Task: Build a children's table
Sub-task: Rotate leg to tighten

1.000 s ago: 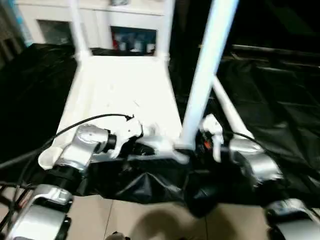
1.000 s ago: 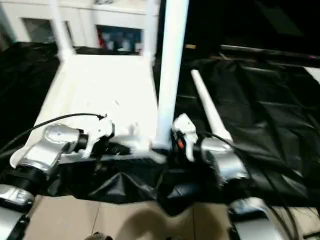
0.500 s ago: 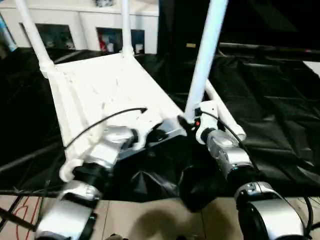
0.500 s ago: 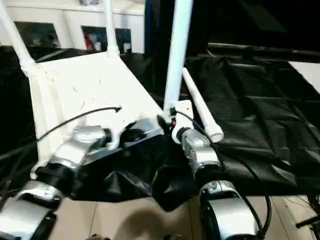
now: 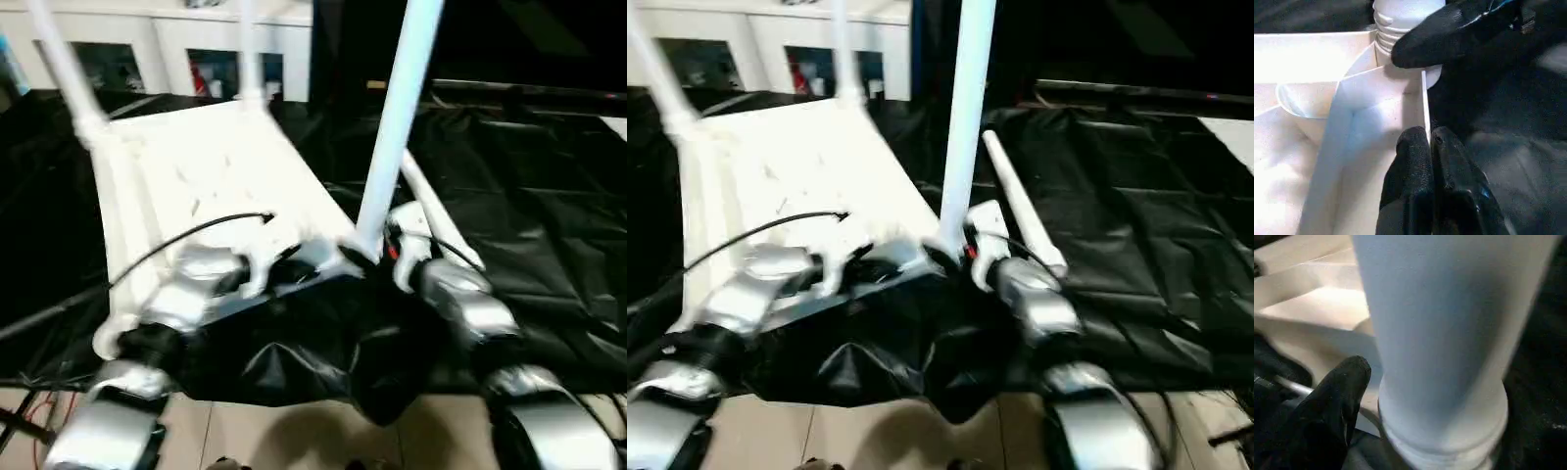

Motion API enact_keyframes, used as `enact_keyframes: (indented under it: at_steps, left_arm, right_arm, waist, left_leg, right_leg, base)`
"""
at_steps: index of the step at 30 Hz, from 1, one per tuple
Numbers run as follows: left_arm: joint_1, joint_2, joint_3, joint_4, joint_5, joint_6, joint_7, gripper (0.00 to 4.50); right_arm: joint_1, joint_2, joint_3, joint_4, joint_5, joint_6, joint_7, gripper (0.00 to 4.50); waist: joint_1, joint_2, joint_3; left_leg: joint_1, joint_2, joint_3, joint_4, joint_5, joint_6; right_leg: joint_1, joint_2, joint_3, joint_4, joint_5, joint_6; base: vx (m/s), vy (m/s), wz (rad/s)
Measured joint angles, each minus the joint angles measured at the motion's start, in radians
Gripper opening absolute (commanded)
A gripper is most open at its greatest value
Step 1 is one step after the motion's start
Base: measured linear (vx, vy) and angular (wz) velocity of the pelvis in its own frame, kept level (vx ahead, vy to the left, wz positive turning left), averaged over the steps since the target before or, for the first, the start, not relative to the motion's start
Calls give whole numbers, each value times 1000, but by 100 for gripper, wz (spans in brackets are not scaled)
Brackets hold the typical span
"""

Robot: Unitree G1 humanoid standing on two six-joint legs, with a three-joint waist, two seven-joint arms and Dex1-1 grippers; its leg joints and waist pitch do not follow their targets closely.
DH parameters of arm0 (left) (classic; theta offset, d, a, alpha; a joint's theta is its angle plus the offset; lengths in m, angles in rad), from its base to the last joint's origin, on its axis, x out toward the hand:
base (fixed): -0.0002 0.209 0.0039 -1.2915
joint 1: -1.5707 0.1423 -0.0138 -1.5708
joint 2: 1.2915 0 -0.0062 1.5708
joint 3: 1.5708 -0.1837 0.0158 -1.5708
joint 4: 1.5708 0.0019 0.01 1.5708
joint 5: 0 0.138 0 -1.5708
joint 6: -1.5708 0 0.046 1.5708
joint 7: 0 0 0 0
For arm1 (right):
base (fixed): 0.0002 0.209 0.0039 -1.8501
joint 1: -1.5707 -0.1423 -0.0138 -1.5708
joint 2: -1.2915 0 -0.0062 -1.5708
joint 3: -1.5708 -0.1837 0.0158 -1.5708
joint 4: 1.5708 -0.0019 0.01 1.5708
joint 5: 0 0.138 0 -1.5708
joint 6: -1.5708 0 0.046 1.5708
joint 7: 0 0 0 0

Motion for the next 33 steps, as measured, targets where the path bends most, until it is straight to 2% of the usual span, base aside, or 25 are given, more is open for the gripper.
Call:
enact_keyframes:
  at_steps: [3, 6, 9, 11, 12, 21, 25, 29, 33]
  left_arm:
    - [8, 30, -6, -7, -13, -20, -80, 0]
    - [10, 43, -13, -7, -19, -31, -123, 0]
    - [9, 54, -16, 5, -24, -55, -170, 0]
    - [7, 62, -22, 16, -29, -70, -196, 0]
    - [6, 65, -23, 17, -29, -73, -203, 0]
    - [-6, 71, -24, 42, -29, -87, -231, 0]
    - [-8, 55, -6, 53, -13, -81, -139, 0]
    - [-21, -14, 18, 74, 14, -42, 30, 0]
    - [-29, -57, 18, 74, 33, -14, 117, 0]
  right_arm:
    - [39, -61, 49, -72, 3, 7, 148, 391]
    - [63, -90, 66, -118, 7, 24, 229, 391]
    - [93, -130, 90, -183, 14, 65, 309, 366]
    - [106, -145, 98, -210, 14, 83, 339, 366]
    - [107, -148, 100, -215, 14, 89, 347, 346]
    - [114, -146, 102, -238, 13, 124, 346, 282]
    - [99, -82, 57, -185, 1, 105, 200, 276]
    - [28, 16, -7, -56, -10, 80, -109, 274]
    - [-12, 66, -43, 5, -9, 76, -275, 274]
  waist:
    - [23, 1, 1]
    - [36, 1, 1]
    - [41, 1, 1]
    - [42, 1, 1]
    - [42, 1, 1]
    - [42, 1, 1]
    - [33, 0, 0]
    - [-1, -1, 0]
    - [-17, -1, 0]
  left_leg:
    - [0, 0, 2, 0, 0, 0]
    - [1, 1, 2, 0, 0, 0]
    - [1, 1, 3, 0, 0, 0]
    - [1, 1, 3, 0, 0, 0]
    - [1, 1, 3, 0, 0, 0]
    - [1, 1, 3, 0, 0, 0]
    - [3, 1, 3, 1, 0, 0]
    - [3, 1, 0, 4, 0, -1]
    - [3, 1, -1, 4, 0, -1]
  right_leg:
    - [0, 0, 0, 0, -1, 0]
    - [1, 0, 1, 0, -1, 0]
    - [2, 0, 2, 0, -1, 0]
    - [4, 0, 2, 0, -1, 1]
    - [4, 0, 2, 0, -1, 1]
    - [5, 0, 2, 0, -4, 5]
    - [5, 0, 2, 1, -4, 5]
    - [4, 0, 0, -1, -4, 6]
    - [4, 0, 0, -2, -4, 6]
  base:
    - [0, 0, 0]
    - [0, 0, 0]
    - [0, 0, 0]
    - [0, 0, 0]
    - [0, 0, 0]
    - [0, 0, 0]
    - [0, 0, 0]
    - [0, 0, 0]
    - [0, 0, 0]
